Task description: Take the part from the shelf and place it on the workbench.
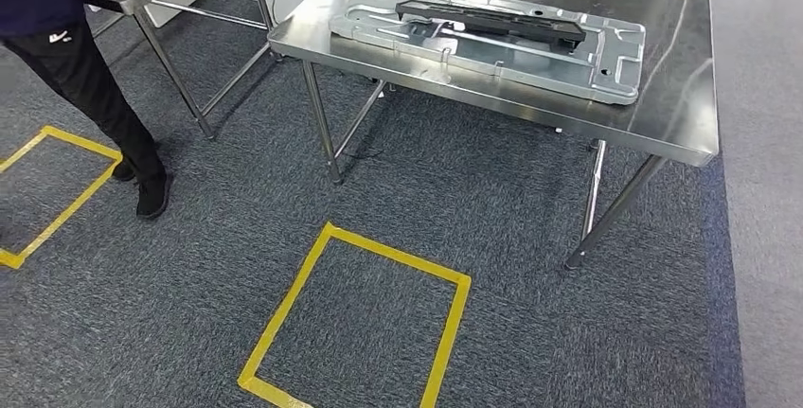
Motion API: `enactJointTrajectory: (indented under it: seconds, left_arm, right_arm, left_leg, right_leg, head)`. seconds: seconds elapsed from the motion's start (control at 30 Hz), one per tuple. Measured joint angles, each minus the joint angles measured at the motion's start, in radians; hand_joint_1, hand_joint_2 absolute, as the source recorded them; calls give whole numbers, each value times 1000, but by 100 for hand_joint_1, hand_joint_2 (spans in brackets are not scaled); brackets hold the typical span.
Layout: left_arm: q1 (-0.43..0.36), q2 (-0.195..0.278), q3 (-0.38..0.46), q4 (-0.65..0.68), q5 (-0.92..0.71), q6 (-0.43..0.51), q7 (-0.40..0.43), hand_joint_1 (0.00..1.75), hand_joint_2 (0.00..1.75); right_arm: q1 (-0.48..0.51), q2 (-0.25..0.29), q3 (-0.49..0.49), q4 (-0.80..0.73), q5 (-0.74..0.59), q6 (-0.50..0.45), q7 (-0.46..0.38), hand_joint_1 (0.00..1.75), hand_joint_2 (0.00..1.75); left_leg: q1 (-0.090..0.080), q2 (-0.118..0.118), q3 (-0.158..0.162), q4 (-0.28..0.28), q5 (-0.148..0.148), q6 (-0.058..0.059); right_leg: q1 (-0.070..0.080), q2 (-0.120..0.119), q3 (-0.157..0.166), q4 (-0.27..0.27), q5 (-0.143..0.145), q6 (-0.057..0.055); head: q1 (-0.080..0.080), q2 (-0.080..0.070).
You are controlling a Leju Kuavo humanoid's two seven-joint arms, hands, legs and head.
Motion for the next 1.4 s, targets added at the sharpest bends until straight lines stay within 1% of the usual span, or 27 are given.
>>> enactJointTrajectory:
  seconds: [0.1, 0.13, 0.17, 0.2, 0.23, 0.27, 0.33, 0.37, 0.43, 0.47, 0.5, 0.53, 0.6, 0.63, 0.67, 0.7, 0.77, 0.83, 0.9, 0.97, 1.03, 1.1, 1.17, 1.2, 1.27, 1.33, 1.4]
  left_arm:
    - [-1, -1, 2, 0, 0, 3, 5, 0, 0]
    - [-1, -1, 3, 0, 0, 3, 6, 0, 0]
    - [0, -1, 4, 0, 0, 4, 6, 0, 0]
    - [1, -1, 4, 0, 0, 4, 7, 0, 0]
    - [3, -1, 5, 0, 0, 4, 8, 0, 0]
    - [3, -1, 5, 0, -1, 4, 9, 0, 0]
    - [1, -1, 5, 0, -5, 5, 12, 0, 0]
    - [0, -1, 6, 0, -8, 7, 14, 0, 0]
    - [2, -1, 7, 0, -12, 13, 18, 0, 0]
    - [5, -1, 8, 0, -13, 15, 20, 0, 0]
    - [7, -1, 8, 0, -13, 16, 21, 0, 0]
    - [7, -1, 9, 0, -13, 17, 22, 0, 0]
    - [6, -1, 9, 0, -13, 17, 23, 0, 0]
    - [5, -1, 9, 0, -13, 17, 23, 0, 0]
    - [5, -1, 9, 0, -14, 17, 23, 0, 0]
    - [6, -1, 9, 0, -14, 17, 24, 0, 0]
    - [7, -1, 11, 0, -14, 17, 24, 0, 0]
    - [8, -3, 18, 0, -9, 16, 20, 0, 0]
    - [7, -6, 28, 0, -1, 18, 17, 0, 0]
    - [8, -10, 37, 0, 5, 24, 19, 0, 0]
    - [9, -12, 45, 0, 7, 30, 20, 0, 0]
    - [8, -14, 50, 0, -3, 33, 21, 0, 0]
    - [8, -16, 50, 0, -15, 33, 20, 0, 0]
    - [9, -16, 50, 0, -18, 33, 20, 0, 0]
    - [11, -16, 53, 0, -14, 32, 18, 0, 0]
    - [9, -18, 59, 0, -5, 32, 19, 0, 0]
    - [6, -23, 66, 0, -1, 36, 29, 0, 0]
  right_arm:
    - [1, 4, 0, 2, 7, 3, 6, 0, 175]
    - [2, 5, 0, 2, 8, 3, 8, 0, 175]
    - [2, 8, 0, 3, 9, 4, 8, 0, 175]
    - [1, 10, 0, 3, 9, 5, 9, 0, 175]
    - [0, 12, 0, 3, 10, 5, 12, 0, 175]
    - [0, 15, 0, 3, 11, 5, 15, 0, 175]
    - [0, 21, 0, 3, 13, 2, 23, 0, 175]
    - [0, 24, 0, 3, 15, -3, 26, 0, 175]
    - [-4, 33, 0, 3, 20, -23, 31, 0, 175]
    - [-6, 38, 0, 3, 23, -35, 34, 0, 175]
    - [-7, 43, 1, 3, 24, -46, 36, 0, 175]
    - [-8, 47, 1, 3, 24, -54, 37, 0, 175]
    - [-6, 51, 1, 3, 25, -60, 39, 0, 175]
    - [-5, 53, 1, 3, 26, -60, 39, 0, 175]
    - [-4, 54, 1, 3, 28, -59, 39, 0, 175]
    - [-3, 54, 1, 4, 32, -58, 38, 0, 175]
    - [-2, 56, 3, 4, 48, -49, 31, 0, 175]
    - [-3, 58, 12, 4, 75, -34, 26, 0, 175]
    - [-5, 60, 26, 4, 102, -20, 24, 0, 175]
    - [-10, 63, 38, 4, 117, -15, 24, 0, 175]
    - [-11, 67, 48, 4, 126, -14, 23, 0, 175]
    - [-11, 71, 57, 4, 136, -15, 23, 0, 175]
    - [-11, 73, 63, 4, 147, -15, 24, 0, 175]
    - [-12, 73, 67, 4, 154, -15, 25, 0, 175]
    - [-14, 73, 77, 4, 170, -13, 27, 0, 175]
    - [-15, 74, 85, 4, 183, -13, 26, 0, 175]
    - [-16, 74, 89, 4, 185, -18, 18, 0, 175]
  left_leg:
    - [-5, 43, -85, 178, -95, 3]
    - [-7, 47, -114, 239, -118, 5]
    - [-9, 48, -129, 272, -123, 8]
    - [-12, 50, -123, 263, -108, 14]
    - [-17, 55, -98, 216, -77, 21]
    - [-23, 72, -59, 143, -42, 31]
    - [-38, 116, 0, 19, -1, 45]
    - [-43, 129, 11, -9, 5, 49]
    - [-47, 115, 8, -19, 9, 55]
    - [-45, 104, 8, -24, 16, 59]
    - [-43, 94, 9, -30, 22, 65]
    - [-40, 84, 8, -35, 30, 70]
    - [-41, 63, 2, -36, 39, 79]
    - [-43, 51, -2, -36, 41, 81]
    - [-45, 37, -5, -34, 43, 82]
    - [-46, 23, -6, -32, 43, 82]
    - [-47, -6, -5, -27, 43, 81]
    - [-45, -30, -11, -22, 42, 74]
    - [-40, -51, -22, -21, 46, 61]
    - [-34, -70, -28, -22, 49, 48]
    - [-36, -39, -46, 14, 26, 39]
    - [-36, 19, -101, 123, -33, 31]
    - [-31, 43, -158, 232, -72, 22]
    - [-28, 48, -167, 248, -68, 19]
    - [-23, 66, -120, 159, -9, 15]
    - [-24, 110, -50, 26, 40, 17]
    - [-29, 129, -26, -23, 48, 28]
  right_leg:
    - [11, -36, -7, -3, 4, -18]
    - [16, -48, -9, -2, 5, -20]
    - [21, -60, -11, -2, 5, -22]
    - [24, -72, -12, -2, 5, -22]
    - [27, -83, -11, -2, 6, -23]
    - [29, -93, -9, -2, 6, -22]
    - [35, -115, -7, 0, 5, -18]
    - [37, -125, -6, -1, 5, -14]
    - [37, -145, -2, -6, 8, -4]
    - [35, -139, 1, -4, 6, 2]
    - [33, -119, -2, 6, -5, 7]
    - [32, -89, -15, 37, -30, 11]
    - [29, -33, -67, 154, -101, 15]
    - [29, -24, -95, 217, -129, 15]
    - [29, -21, -111, 256, -137, 15]
    - [29, -20, -111, 259, -125, 14]
    - [30, -4, -61, 155, -54, 7]
    - [29, 48, -4, 31, -6, -5]
    - [32, 77, 13, -12, -3, -14]
    - [33, 52, 19, -28, 2, -22]
    - [30, 21, 33, -48, 8, -32]
    - [30, -11, 40, -57, 10, -39]
    - [32, -44, 40, -56, 7, -40]
    - [32, -59, 41, -55, 4, -39]
    - [30, -86, 44, -51, -2, -33]
    - [32, -108, 50, -46, -10, -22]
    - [37, -125, 56, -44, -16, -9]
  head:
    - [0, 0]
    - [0, 0]
    - [0, 0]
    - [0, 0]
    - [0, 0]
    - [0, 0]
    - [1, 0]
    - [1, 0]
    - [2, 0]
    - [1, 0]
    - [1, 0]
    - [2, 0]
    - [2, 0]
    - [2, 0]
    - [2, 0]
    - [2, 0]
    - [2, 0]
    - [2, 0]
    - [2, 0]
    - [2, 0]
    - [0, 0]
    - [-1, 0]
    - [-2, 0]
    - [-2, 0]
    - [-2, 0]
    - [-1, 0]
    - [0, 0]
